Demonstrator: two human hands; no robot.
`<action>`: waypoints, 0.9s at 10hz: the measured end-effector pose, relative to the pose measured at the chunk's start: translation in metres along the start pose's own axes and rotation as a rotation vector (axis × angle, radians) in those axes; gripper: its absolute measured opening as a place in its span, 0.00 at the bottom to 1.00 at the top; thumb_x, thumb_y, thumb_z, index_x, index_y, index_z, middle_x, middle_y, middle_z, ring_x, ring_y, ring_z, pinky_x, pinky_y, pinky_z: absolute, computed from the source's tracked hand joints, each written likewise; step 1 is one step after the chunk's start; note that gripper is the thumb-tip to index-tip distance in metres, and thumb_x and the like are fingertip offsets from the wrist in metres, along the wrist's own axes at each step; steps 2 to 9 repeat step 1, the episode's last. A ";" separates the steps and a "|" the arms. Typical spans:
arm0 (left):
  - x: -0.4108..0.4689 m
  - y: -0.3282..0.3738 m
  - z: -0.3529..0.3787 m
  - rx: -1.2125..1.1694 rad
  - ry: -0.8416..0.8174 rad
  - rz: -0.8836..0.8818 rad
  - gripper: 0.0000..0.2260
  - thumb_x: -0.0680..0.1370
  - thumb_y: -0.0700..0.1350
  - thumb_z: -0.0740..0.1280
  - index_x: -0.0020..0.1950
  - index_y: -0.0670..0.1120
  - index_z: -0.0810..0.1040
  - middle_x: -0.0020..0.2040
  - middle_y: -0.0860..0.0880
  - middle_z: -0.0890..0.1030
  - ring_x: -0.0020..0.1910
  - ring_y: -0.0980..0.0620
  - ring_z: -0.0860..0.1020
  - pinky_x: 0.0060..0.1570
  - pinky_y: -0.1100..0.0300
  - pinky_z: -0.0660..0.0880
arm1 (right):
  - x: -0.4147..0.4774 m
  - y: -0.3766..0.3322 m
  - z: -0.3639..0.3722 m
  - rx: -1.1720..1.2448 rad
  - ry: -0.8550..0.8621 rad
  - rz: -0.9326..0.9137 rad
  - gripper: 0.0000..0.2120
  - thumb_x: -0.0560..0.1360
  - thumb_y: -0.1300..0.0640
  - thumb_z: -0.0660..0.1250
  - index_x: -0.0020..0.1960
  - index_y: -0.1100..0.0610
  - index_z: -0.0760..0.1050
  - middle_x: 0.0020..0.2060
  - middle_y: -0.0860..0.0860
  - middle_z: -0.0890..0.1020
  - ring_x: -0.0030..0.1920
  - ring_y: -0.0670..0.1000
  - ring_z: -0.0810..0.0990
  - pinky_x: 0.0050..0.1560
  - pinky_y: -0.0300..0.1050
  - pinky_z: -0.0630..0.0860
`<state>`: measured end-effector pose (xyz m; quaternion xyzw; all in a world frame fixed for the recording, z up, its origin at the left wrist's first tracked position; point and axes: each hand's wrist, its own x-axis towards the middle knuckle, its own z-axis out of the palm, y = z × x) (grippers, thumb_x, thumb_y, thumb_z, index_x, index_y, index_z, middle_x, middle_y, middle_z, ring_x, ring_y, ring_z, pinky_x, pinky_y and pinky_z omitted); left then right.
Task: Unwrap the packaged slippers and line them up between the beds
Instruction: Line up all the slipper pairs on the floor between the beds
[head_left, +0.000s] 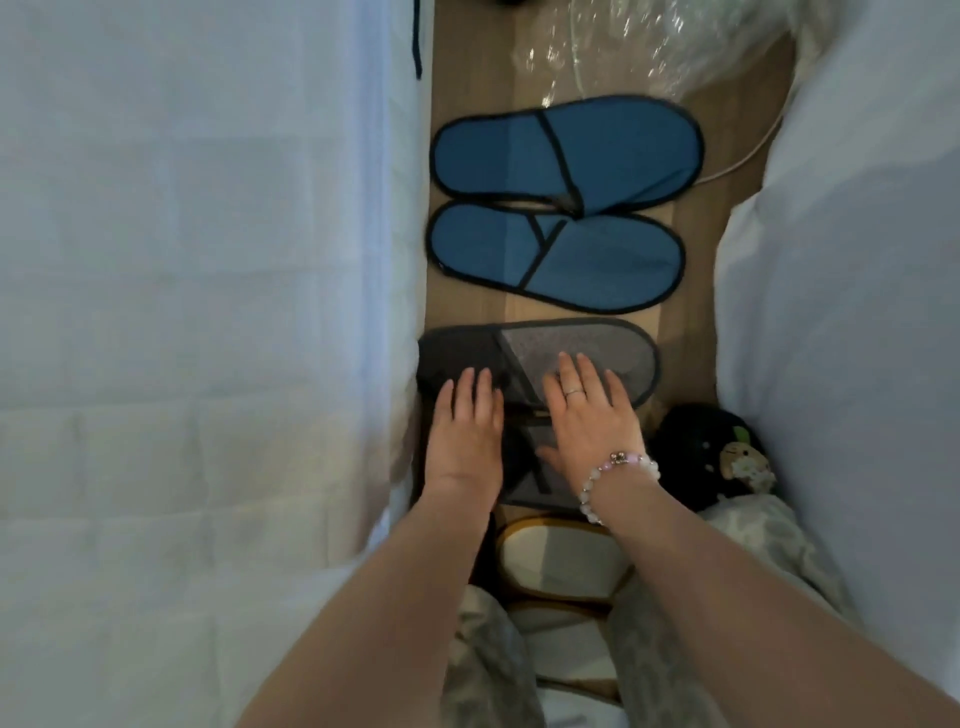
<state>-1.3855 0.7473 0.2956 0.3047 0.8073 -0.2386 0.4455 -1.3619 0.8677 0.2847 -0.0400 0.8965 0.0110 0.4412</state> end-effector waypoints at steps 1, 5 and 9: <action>-0.052 -0.007 -0.045 -0.047 0.055 0.073 0.28 0.81 0.45 0.52 0.77 0.39 0.42 0.78 0.39 0.43 0.76 0.41 0.40 0.73 0.45 0.39 | -0.048 0.027 -0.055 0.006 0.082 0.092 0.35 0.79 0.47 0.58 0.77 0.59 0.45 0.77 0.57 0.48 0.76 0.57 0.46 0.74 0.54 0.48; -0.052 -0.007 -0.045 -0.047 0.055 0.073 0.28 0.81 0.45 0.52 0.77 0.39 0.42 0.78 0.39 0.43 0.76 0.41 0.40 0.73 0.45 0.39 | -0.048 0.027 -0.055 0.006 0.082 0.092 0.35 0.79 0.47 0.58 0.77 0.59 0.45 0.77 0.57 0.48 0.76 0.57 0.46 0.74 0.54 0.48; -0.052 -0.007 -0.045 -0.047 0.055 0.073 0.28 0.81 0.45 0.52 0.77 0.39 0.42 0.78 0.39 0.43 0.76 0.41 0.40 0.73 0.45 0.39 | -0.048 0.027 -0.055 0.006 0.082 0.092 0.35 0.79 0.47 0.58 0.77 0.59 0.45 0.77 0.57 0.48 0.76 0.57 0.46 0.74 0.54 0.48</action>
